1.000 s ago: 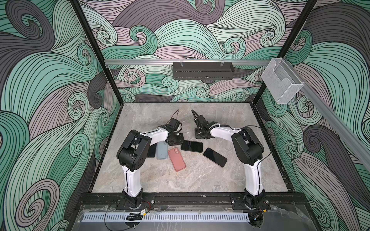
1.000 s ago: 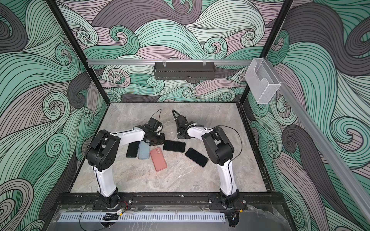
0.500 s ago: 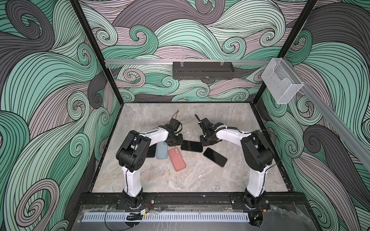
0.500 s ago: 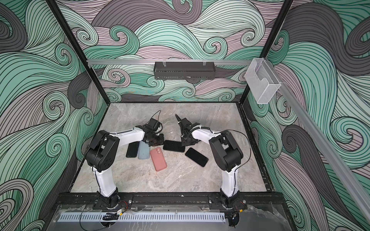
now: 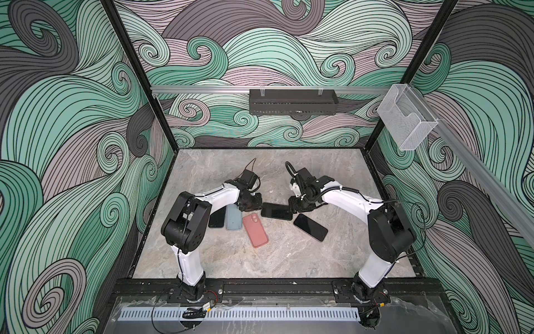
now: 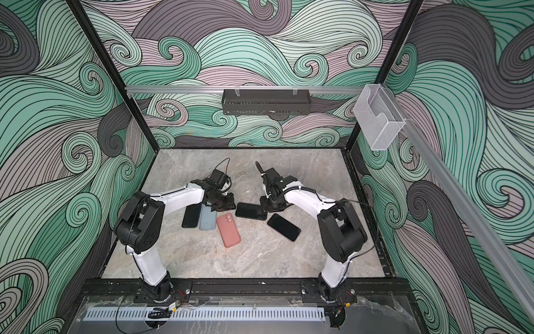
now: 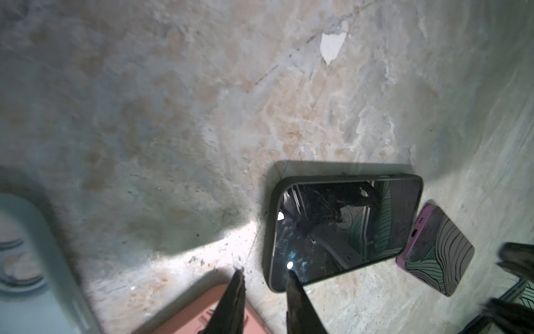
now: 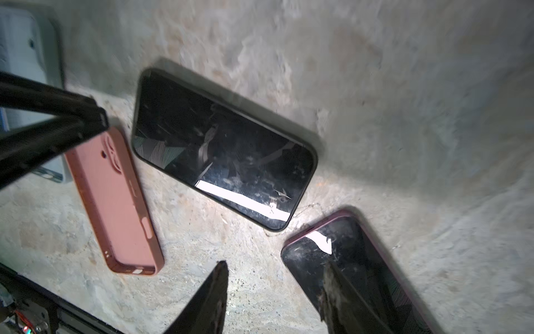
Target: Put the phone into the phone case
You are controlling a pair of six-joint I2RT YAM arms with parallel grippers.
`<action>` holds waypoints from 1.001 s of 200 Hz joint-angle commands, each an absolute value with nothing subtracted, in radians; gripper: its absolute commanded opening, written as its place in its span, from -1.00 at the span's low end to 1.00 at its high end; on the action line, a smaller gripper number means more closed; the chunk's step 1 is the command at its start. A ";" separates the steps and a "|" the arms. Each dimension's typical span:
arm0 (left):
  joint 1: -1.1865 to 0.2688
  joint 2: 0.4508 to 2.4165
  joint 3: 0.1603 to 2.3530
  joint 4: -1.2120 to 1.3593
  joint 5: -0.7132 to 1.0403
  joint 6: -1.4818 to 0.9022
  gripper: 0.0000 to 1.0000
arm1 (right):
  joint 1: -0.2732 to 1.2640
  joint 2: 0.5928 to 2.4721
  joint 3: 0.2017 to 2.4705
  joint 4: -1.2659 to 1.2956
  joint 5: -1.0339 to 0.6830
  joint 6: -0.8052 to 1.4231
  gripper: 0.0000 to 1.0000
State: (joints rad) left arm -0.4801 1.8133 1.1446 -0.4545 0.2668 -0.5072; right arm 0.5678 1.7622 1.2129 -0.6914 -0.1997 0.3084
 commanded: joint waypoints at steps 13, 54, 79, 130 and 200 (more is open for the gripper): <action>-0.477 1.795 1.096 -0.438 0.314 -0.483 -0.47 | 0.555 1.790 1.153 -0.597 -0.289 0.356 0.05; -0.477 1.843 1.099 -0.394 0.262 -0.491 -0.51 | 0.533 1.851 1.169 -0.536 -0.302 0.373 0.02; -0.477 1.869 1.111 -0.383 0.278 -0.492 -0.55 | 0.524 1.890 1.185 -0.518 -0.315 0.374 -0.01; -0.477 1.866 1.124 -0.402 0.279 -0.494 -0.60 | 0.527 1.912 1.197 -0.501 -0.359 0.337 -0.02; -0.396 1.572 1.078 -0.523 0.112 -0.522 0.09 | 0.634 1.880 1.377 -0.851 0.015 -0.225 0.71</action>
State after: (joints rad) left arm -0.4313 1.6978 1.0817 -0.4480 0.1951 -0.5167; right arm 0.5991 1.8645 1.3067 -0.6956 -0.1547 0.0280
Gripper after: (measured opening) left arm 0.516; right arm 0.828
